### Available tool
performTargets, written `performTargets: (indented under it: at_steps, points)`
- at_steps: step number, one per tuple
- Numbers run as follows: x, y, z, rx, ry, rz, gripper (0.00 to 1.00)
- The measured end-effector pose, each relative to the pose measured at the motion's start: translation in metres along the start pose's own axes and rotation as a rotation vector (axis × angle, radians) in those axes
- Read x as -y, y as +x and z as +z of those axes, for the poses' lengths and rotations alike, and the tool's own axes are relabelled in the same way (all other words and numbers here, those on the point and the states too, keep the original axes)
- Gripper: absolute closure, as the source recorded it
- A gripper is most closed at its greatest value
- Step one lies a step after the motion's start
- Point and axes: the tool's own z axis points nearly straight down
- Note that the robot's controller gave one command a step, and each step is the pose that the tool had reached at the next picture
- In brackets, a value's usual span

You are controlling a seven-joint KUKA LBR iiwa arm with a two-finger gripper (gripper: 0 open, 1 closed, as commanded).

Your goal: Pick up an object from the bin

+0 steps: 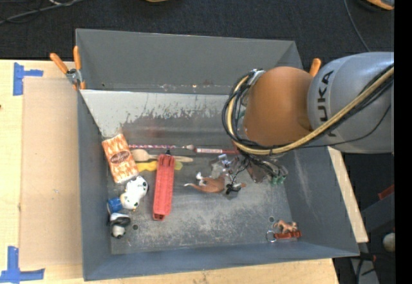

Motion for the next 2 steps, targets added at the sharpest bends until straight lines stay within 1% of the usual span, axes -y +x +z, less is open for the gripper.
performTargets:
  at_steps: [1,2]
  points:
    - [-0.001,0.0,-0.031,0.0,0.0,0.0,1.0]
    - [-0.001,-0.001,-0.054,0.004,0.001,0.001,1.0]
